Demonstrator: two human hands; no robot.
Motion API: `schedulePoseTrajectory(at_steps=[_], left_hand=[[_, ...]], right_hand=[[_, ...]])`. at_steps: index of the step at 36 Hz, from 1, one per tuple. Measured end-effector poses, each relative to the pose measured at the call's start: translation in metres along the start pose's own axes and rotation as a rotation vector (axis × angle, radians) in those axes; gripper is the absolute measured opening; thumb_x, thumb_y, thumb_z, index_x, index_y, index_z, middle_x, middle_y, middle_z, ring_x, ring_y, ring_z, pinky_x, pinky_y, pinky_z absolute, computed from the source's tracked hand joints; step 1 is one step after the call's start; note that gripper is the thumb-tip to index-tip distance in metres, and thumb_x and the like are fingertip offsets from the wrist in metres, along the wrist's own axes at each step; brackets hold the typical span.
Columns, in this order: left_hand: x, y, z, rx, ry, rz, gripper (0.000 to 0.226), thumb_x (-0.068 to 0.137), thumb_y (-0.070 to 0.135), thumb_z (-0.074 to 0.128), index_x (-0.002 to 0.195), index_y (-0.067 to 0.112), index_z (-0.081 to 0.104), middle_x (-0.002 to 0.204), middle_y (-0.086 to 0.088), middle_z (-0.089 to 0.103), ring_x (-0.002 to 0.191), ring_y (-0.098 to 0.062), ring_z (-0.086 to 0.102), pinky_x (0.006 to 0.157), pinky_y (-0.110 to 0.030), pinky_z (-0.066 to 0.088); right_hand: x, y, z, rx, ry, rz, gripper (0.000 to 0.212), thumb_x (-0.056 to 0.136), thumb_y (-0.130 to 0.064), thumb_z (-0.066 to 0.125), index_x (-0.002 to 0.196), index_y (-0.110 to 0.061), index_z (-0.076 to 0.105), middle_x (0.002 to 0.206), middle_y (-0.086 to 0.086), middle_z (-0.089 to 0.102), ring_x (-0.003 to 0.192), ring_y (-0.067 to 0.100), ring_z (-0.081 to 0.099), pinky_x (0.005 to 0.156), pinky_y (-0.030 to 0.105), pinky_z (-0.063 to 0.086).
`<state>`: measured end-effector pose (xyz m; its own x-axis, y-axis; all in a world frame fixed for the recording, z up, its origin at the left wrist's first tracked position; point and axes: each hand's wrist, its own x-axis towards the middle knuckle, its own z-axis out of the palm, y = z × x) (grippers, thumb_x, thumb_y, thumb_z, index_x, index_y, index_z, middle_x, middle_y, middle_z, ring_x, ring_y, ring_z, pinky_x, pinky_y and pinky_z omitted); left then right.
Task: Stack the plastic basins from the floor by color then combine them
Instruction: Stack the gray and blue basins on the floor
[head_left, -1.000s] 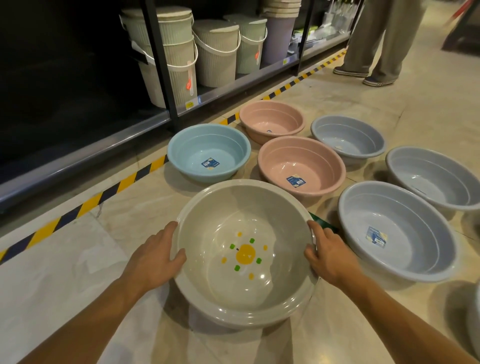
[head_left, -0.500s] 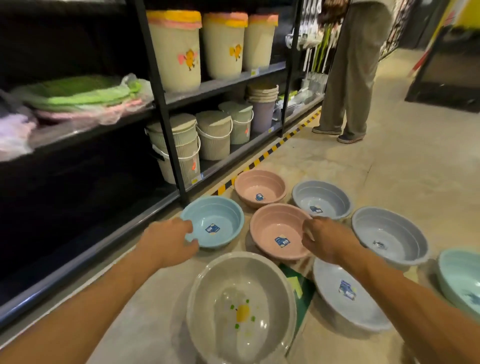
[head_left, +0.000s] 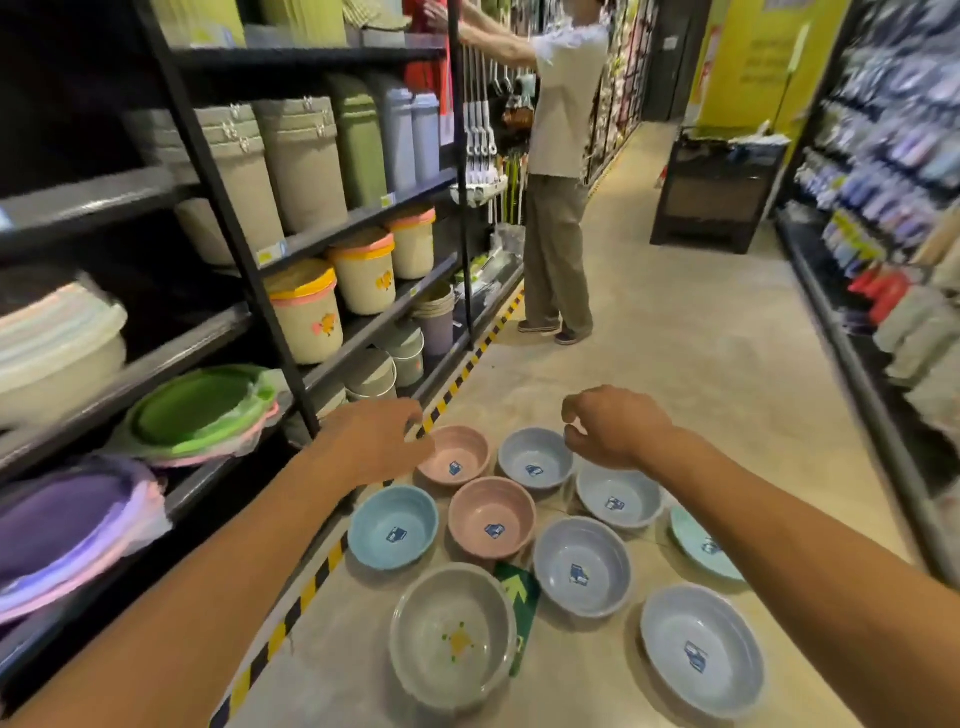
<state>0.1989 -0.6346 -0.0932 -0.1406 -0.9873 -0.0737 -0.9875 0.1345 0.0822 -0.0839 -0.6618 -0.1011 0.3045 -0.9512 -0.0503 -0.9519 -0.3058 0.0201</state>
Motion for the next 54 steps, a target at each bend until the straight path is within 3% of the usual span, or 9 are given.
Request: schedulePoseTrajectory(at_steps=[4, 7, 11, 13, 28, 35, 39, 54], left_hand=[[-0.027, 0.044, -0.026, -0.015, 0.005, 0.086, 0.024, 0.091, 0.055, 0.048, 0.099, 0.032, 0.047, 0.092, 0.005, 0.052, 0.082, -0.016, 0.048, 0.067, -0.032, 0.040], [-0.035, 0.076, -0.032, 0.007, 0.006, 0.129, 0.026, 0.090, 0.056, 0.048, 0.103, 0.033, 0.050, 0.106, 0.003, 0.060, 0.088, -0.018, 0.052, 0.071, -0.035, 0.044], [-0.040, 0.123, -0.032, 0.005, 0.010, 0.214, 0.042, 0.090, 0.056, 0.049, 0.122, 0.030, 0.056, 0.123, 0.003, 0.062, 0.106, -0.020, 0.059, 0.085, -0.038, 0.051], [-0.040, 0.148, -0.031, 0.023, 0.018, 0.249, 0.044, 0.091, 0.054, 0.049, 0.127, 0.030, 0.055, 0.127, 0.004, 0.061, 0.110, -0.019, 0.059, 0.084, -0.035, 0.048], [0.001, 0.346, -0.012, -0.034, -0.026, 0.361, 0.042, 0.091, 0.043, 0.054, 0.126, 0.022, 0.059, 0.124, -0.001, 0.063, 0.107, -0.021, 0.060, 0.086, -0.037, 0.051], [0.033, 0.406, 0.000, -0.055, -0.004, 0.341, 0.042, 0.089, 0.044, 0.056, 0.124, 0.021, 0.060, 0.122, -0.004, 0.065, 0.108, -0.025, 0.061, 0.089, -0.040, 0.051], [0.058, 0.425, 0.006, -0.056, -0.015, 0.319, 0.041, 0.090, 0.044, 0.056, 0.125, 0.021, 0.059, 0.121, -0.003, 0.065, 0.105, -0.022, 0.061, 0.081, -0.035, 0.050], [0.216, 0.415, 0.042, -0.045, -0.066, 0.308, 0.044, 0.091, 0.045, 0.053, 0.129, 0.023, 0.056, 0.125, -0.001, 0.064, 0.109, -0.022, 0.060, 0.086, -0.037, 0.050]], right_hand=[[-0.058, 0.017, -0.031, 0.033, 0.014, 0.049, 0.036, 0.097, -0.038, 0.049, 0.122, -0.017, 0.063, 0.120, 0.011, 0.066, 0.107, 0.034, 0.062, 0.082, 0.039, 0.052], [-0.099, 0.037, -0.038, 0.070, 0.023, 0.107, 0.037, 0.096, -0.036, 0.050, 0.124, -0.018, 0.063, 0.123, 0.011, 0.067, 0.111, 0.034, 0.061, 0.085, 0.039, 0.051], [-0.146, 0.071, -0.040, 0.097, 0.029, 0.194, 0.035, 0.092, -0.035, 0.050, 0.118, -0.017, 0.067, 0.115, 0.013, 0.069, 0.102, 0.036, 0.065, 0.084, 0.043, 0.056], [-0.165, 0.091, -0.040, 0.101, 0.026, 0.226, 0.035, 0.093, -0.033, 0.050, 0.116, -0.015, 0.067, 0.113, 0.013, 0.070, 0.098, 0.036, 0.065, 0.082, 0.044, 0.056], [-0.241, 0.270, -0.022, 0.104, 0.008, 0.348, 0.036, 0.093, -0.036, 0.050, 0.122, -0.019, 0.062, 0.116, 0.007, 0.068, 0.101, 0.030, 0.064, 0.083, 0.041, 0.054], [-0.232, 0.338, -0.012, 0.071, -0.016, 0.330, 0.037, 0.094, -0.036, 0.048, 0.125, -0.020, 0.061, 0.117, 0.008, 0.068, 0.103, 0.032, 0.064, 0.085, 0.044, 0.055], [-0.209, 0.368, -0.007, 0.079, -0.015, 0.314, 0.037, 0.093, -0.038, 0.048, 0.123, -0.021, 0.061, 0.113, 0.007, 0.070, 0.099, 0.031, 0.065, 0.084, 0.045, 0.056], [-0.054, 0.434, 0.032, 0.072, -0.053, 0.277, 0.036, 0.098, -0.038, 0.048, 0.127, -0.021, 0.060, 0.122, 0.007, 0.067, 0.109, 0.032, 0.062, 0.082, 0.040, 0.050]])
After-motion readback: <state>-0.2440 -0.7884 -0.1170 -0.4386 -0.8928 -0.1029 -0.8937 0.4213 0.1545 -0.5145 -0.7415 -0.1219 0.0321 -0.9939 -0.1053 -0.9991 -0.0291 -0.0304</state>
